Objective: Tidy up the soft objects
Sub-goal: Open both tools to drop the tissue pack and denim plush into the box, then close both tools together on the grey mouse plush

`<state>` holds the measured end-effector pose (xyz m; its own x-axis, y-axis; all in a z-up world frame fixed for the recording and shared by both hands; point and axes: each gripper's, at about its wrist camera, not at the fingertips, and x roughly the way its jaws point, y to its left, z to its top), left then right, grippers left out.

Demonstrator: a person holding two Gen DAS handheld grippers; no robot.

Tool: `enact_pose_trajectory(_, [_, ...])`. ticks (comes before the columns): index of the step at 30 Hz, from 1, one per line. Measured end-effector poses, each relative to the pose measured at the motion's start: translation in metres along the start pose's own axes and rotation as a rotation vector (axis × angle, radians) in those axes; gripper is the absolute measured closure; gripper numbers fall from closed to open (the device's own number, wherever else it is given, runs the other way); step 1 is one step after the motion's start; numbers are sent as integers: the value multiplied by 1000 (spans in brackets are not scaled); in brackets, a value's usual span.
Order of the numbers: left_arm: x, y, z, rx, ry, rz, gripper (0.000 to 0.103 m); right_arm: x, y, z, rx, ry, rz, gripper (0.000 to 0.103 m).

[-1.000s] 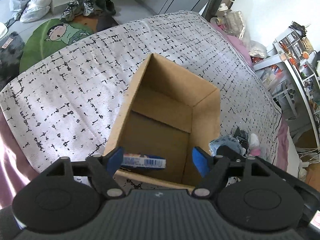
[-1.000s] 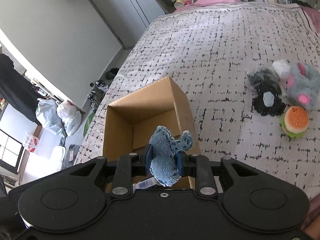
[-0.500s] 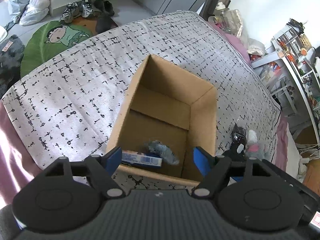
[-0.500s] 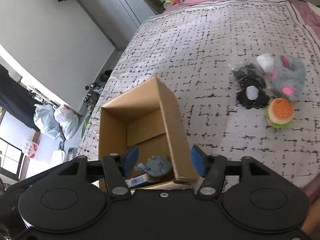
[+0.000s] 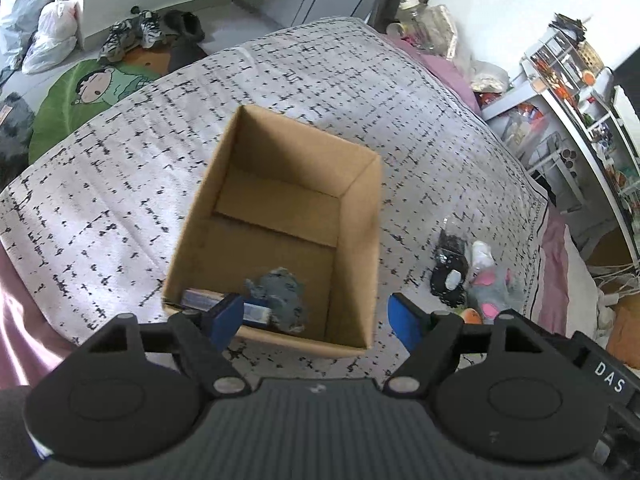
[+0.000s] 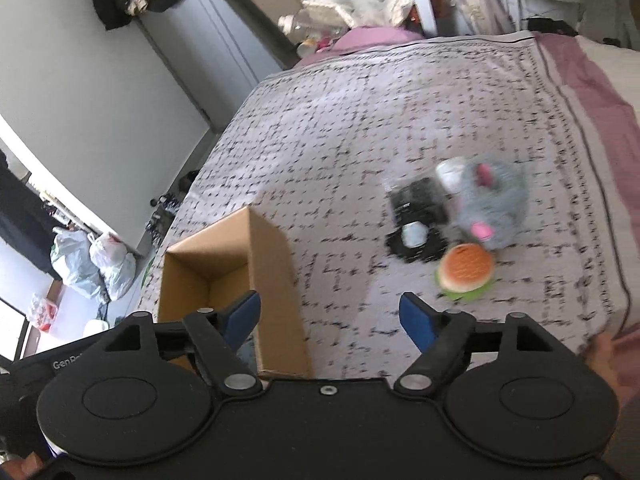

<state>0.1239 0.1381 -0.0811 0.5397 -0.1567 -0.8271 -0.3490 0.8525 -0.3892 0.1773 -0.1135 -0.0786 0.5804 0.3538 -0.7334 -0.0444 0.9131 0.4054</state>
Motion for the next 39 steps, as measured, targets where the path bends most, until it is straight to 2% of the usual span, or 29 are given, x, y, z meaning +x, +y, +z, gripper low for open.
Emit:
enact_pose_trajectory(4, [0,-17,-4,23,-3,0,25,-12,-23,8,22,-24,-7,22])
enact_pose_trajectory(24, [13,-111,-20,127,-30,-3,25,-33,-114,47,136,-70,-4,22])
enact_pose_trajectory(39, [42,-166,-19,181,-39,2,25,-10,-164,75,208,-42,-5,22])
